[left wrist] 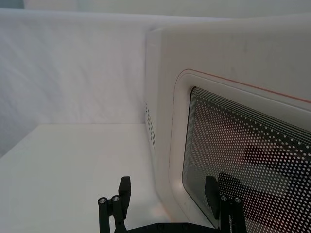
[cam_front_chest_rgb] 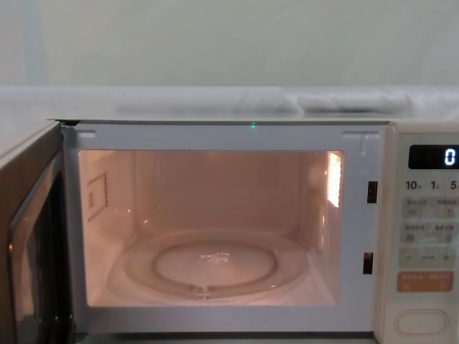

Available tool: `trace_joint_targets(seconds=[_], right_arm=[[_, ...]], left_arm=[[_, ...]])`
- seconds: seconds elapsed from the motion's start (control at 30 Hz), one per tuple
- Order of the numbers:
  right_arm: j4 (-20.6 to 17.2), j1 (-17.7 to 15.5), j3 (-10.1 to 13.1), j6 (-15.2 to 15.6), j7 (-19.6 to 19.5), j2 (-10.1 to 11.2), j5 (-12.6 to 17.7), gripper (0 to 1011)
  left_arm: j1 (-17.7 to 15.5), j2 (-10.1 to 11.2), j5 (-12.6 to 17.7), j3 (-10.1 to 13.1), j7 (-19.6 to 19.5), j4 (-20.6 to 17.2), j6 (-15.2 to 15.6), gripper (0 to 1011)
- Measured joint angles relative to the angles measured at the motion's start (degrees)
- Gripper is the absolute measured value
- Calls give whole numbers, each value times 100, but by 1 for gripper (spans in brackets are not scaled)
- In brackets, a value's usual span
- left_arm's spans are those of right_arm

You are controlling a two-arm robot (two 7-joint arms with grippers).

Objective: Press the button to open the microwave door with one hand; close the microwave door with the other hand.

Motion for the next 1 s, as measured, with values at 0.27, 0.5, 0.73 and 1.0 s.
trace_joint_targets(seconds=[0.27, 0.5, 0.73, 1.0], right_arm=[[-4, 0, 0, -3, -2, -4, -5, 611], [-5, 0, 0, -6, -2, -6, -7, 822], [-5, 0, 0, -6, -2, -6, -7, 1001], [-5, 0, 0, -6, -2, -6, -7, 1002]], left_arm=[[0, 0, 0, 0, 0, 0, 0, 1001], [0, 0, 0, 0, 0, 0, 0, 1001], [0, 0, 0, 0, 0, 0, 0, 1001], [0, 0, 0, 0, 0, 0, 0, 1001]])
